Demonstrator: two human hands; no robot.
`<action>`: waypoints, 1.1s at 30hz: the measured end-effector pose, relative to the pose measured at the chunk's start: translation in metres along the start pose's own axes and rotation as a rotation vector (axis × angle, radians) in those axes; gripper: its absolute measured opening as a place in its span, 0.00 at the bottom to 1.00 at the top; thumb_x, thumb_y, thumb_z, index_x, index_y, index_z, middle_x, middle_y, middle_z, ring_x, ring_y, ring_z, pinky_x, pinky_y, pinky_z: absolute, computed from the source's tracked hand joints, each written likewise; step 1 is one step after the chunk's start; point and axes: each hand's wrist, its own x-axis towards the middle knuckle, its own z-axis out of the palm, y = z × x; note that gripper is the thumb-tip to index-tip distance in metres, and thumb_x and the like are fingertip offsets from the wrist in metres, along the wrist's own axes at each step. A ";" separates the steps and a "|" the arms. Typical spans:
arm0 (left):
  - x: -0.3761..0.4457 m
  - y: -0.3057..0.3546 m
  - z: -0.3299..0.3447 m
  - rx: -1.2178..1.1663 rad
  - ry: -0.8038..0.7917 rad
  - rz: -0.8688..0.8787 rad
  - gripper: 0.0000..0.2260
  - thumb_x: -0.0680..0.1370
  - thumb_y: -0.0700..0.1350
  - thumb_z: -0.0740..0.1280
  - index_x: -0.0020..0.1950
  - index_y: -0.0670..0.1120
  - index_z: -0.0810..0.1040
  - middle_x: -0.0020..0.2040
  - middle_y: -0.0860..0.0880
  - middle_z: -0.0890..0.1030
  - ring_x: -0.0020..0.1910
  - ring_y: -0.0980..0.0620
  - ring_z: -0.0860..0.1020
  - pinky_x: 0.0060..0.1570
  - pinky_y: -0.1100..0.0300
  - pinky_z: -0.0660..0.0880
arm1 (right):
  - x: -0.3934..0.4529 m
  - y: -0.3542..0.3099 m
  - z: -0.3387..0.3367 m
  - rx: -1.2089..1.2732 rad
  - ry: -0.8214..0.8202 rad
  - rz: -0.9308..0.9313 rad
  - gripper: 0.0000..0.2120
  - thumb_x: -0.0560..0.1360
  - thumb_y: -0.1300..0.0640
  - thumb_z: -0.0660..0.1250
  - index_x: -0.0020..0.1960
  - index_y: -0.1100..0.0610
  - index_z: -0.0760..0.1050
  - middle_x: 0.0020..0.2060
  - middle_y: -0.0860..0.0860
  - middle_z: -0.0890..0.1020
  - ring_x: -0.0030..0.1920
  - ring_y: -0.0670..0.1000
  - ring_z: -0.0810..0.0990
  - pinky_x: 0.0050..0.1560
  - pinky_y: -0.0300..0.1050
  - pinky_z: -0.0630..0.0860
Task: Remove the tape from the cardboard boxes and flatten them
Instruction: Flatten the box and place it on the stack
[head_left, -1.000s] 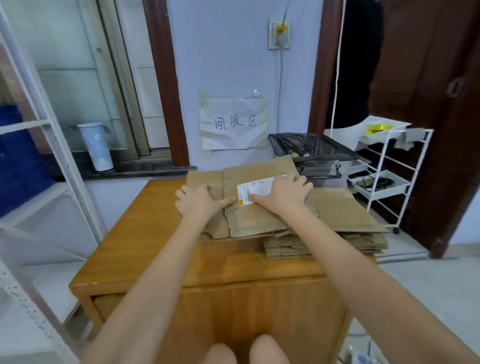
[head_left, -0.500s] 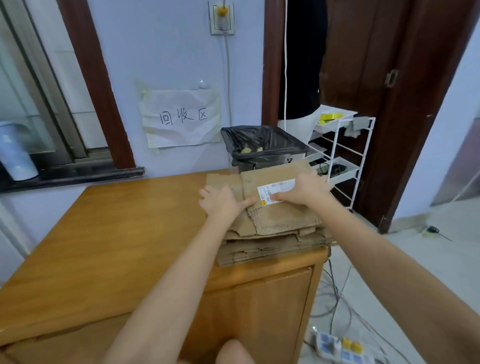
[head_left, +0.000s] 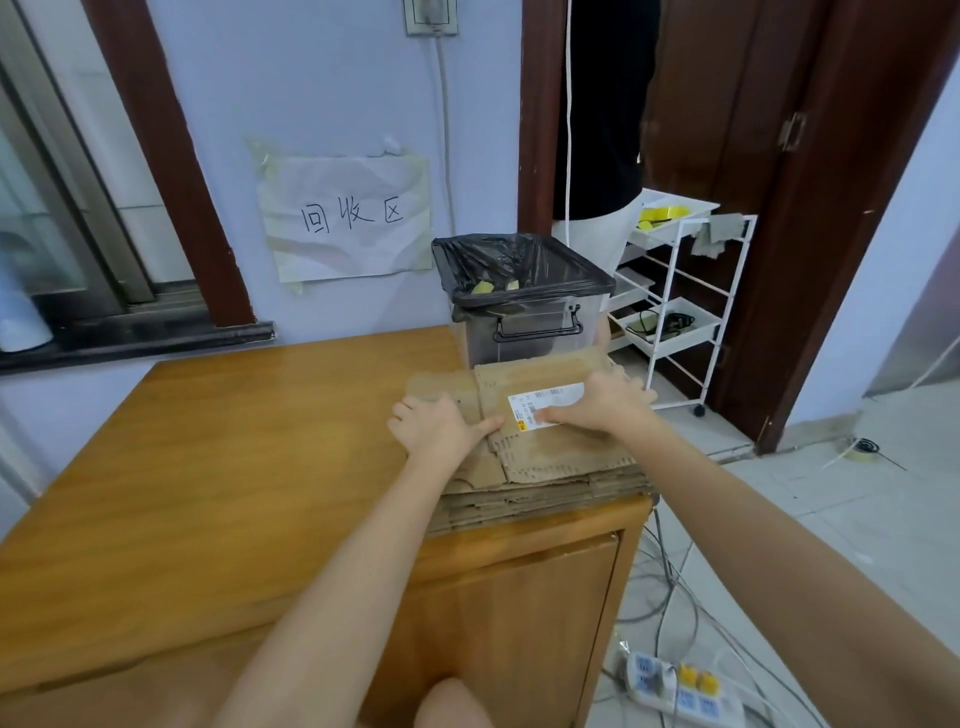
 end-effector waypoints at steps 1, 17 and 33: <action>0.000 -0.001 0.004 0.005 -0.003 -0.001 0.39 0.66 0.78 0.58 0.61 0.49 0.75 0.63 0.39 0.71 0.61 0.42 0.68 0.53 0.53 0.66 | 0.000 0.002 0.004 0.003 -0.005 -0.003 0.47 0.63 0.25 0.66 0.70 0.56 0.67 0.69 0.58 0.65 0.69 0.62 0.64 0.66 0.57 0.62; 0.010 -0.006 0.030 -0.133 0.022 -0.002 0.38 0.70 0.75 0.56 0.71 0.52 0.63 0.67 0.40 0.63 0.66 0.40 0.63 0.58 0.47 0.66 | 0.019 0.011 0.028 -0.090 -0.094 -0.042 0.49 0.69 0.23 0.51 0.77 0.56 0.48 0.75 0.57 0.54 0.74 0.63 0.55 0.69 0.58 0.57; 0.009 -0.028 0.016 -0.182 -0.131 -0.075 0.37 0.80 0.64 0.52 0.78 0.41 0.47 0.70 0.39 0.68 0.65 0.40 0.72 0.57 0.51 0.71 | 0.032 0.045 0.021 0.293 -0.185 -0.010 0.48 0.71 0.30 0.62 0.77 0.59 0.50 0.73 0.59 0.64 0.70 0.60 0.67 0.66 0.53 0.68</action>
